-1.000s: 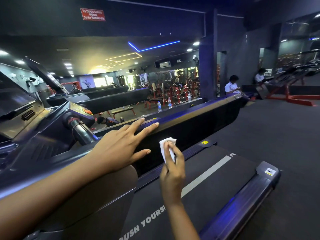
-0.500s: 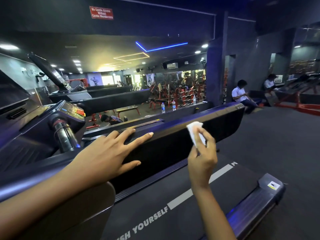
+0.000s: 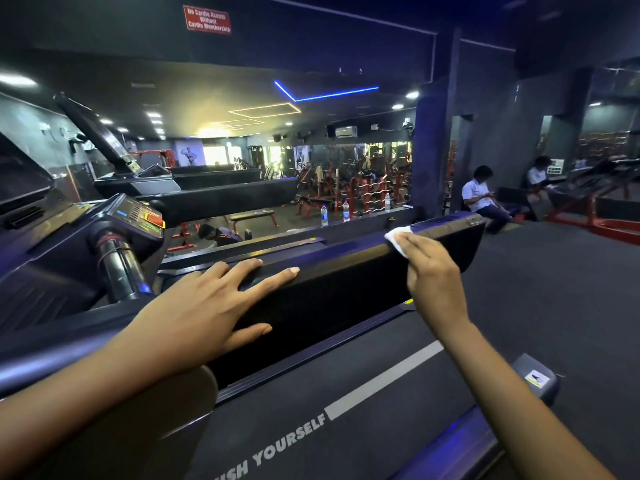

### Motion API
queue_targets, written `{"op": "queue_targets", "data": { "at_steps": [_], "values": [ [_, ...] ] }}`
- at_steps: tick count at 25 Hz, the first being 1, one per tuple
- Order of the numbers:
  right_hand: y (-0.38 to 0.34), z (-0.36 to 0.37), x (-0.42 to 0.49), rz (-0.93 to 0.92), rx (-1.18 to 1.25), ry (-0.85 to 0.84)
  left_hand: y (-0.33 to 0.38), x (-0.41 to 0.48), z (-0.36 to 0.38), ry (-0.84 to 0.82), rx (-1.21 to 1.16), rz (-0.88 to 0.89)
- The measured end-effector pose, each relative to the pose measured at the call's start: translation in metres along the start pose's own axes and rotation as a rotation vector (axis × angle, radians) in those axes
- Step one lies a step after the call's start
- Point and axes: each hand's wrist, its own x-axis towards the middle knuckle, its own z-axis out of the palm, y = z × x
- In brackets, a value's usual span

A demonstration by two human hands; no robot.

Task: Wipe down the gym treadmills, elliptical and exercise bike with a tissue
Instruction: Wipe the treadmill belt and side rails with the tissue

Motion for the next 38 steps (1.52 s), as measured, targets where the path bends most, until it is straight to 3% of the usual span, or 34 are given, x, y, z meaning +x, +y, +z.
{"op": "queue_targets", "data": {
  "at_steps": [2, 6, 8, 13, 16, 18, 21, 24, 33, 35, 38],
  "values": [
    [-0.006, -0.006, 0.011, 0.016, 0.03, -0.015, 0.0, 0.0, -0.001, 0.002, -0.003, 0.004],
    [-0.063, -0.005, 0.01, -0.312, 0.172, -0.169, -0.002, 0.001, -0.001, -0.013, -0.019, 0.011],
    [-0.059, -0.003, 0.014, -0.361, 0.17, -0.262, -0.002, 0.003, 0.001, -0.015, -0.027, 0.019],
    [-0.004, -0.003, 0.034, -0.161, 0.038, -0.398, 0.004, 0.017, 0.005, -0.019, -0.057, 0.013],
    [0.031, -0.006, 0.051, -0.004, -0.064, -0.475, 0.011, 0.031, 0.007, -0.125, -0.146, 0.004],
    [0.023, -0.009, 0.053, 0.062, -0.037, -0.378, 0.013, 0.035, 0.01, -0.156, -0.225, 0.005],
    [-0.036, 0.0, 0.014, -0.117, 0.139, -0.15, 0.013, 0.036, 0.014, -0.023, -0.143, 0.016],
    [-0.058, 0.009, -0.022, -0.202, 0.196, -0.055, 0.013, 0.035, 0.016, -0.051, -0.165, 0.021],
    [0.023, 0.023, -0.016, 0.209, 0.062, 0.175, 0.014, 0.036, 0.009, -0.072, -0.108, 0.005],
    [0.014, 0.02, -0.019, 0.311, 0.105, 0.24, 0.014, 0.035, 0.009, -0.078, -0.123, 0.004],
    [-0.056, 0.028, -0.055, 0.218, 0.235, 0.299, 0.015, 0.035, 0.008, -0.088, -0.109, -0.006]
  ]
}}
